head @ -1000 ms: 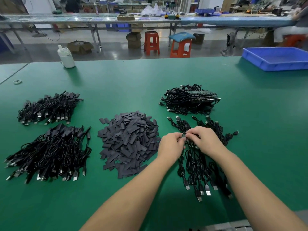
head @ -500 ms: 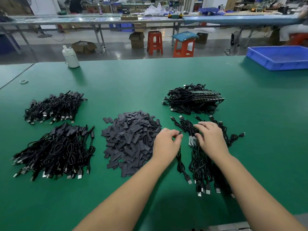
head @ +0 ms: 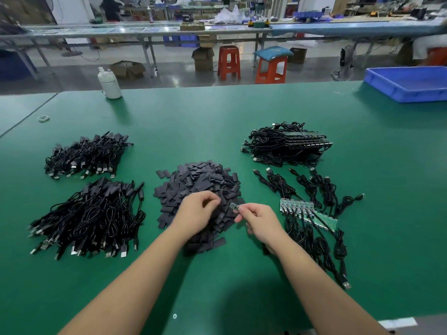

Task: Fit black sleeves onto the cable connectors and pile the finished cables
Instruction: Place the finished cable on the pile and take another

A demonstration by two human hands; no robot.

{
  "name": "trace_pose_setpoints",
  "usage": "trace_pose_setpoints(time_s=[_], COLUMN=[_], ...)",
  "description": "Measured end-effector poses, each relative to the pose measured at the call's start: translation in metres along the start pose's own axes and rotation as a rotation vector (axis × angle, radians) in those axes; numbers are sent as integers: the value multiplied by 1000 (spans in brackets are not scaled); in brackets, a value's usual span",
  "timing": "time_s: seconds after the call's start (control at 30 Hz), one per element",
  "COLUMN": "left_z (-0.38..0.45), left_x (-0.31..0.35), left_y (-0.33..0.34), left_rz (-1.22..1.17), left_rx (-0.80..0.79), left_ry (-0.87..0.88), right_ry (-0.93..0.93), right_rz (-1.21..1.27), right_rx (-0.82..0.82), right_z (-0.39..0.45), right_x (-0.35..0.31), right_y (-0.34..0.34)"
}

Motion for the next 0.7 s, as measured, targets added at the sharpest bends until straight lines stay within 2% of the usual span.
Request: trace_pose_setpoints(time_s=[0.1, 0.2, 0.3, 0.53, 0.6, 0.7], left_z=[0, -3, -6, -7, -7, -8], left_x=[-35, -61, -71, -72, -69, -60], left_y=[-16, -23, -21, -16, -16, -16], left_rz=[364, 511, 497, 549, 468, 184], left_rx=[-90, -243, -274, -122, -72, -79], left_ry=[13, 22, 49, 192, 197, 97], right_ry=[86, 131, 184, 174, 179, 180], right_rz=[106, 164, 191, 200, 233, 293], right_rx=[-11, -45, -99, -169, -165, -148], right_z=[0, 2, 4, 4, 4, 3], right_x=[11, 19, 25, 35, 37, 39], right_y=[8, 14, 16, 13, 14, 16])
Point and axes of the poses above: each hand's wrist, its own z-axis towards the middle knuckle, its own y-axis out of the palm, x = y × z, the point moved 1 cm from there along z, towards the middle knuckle, and after that the axes turned 7 degrees about z, right-handed, at the moved point
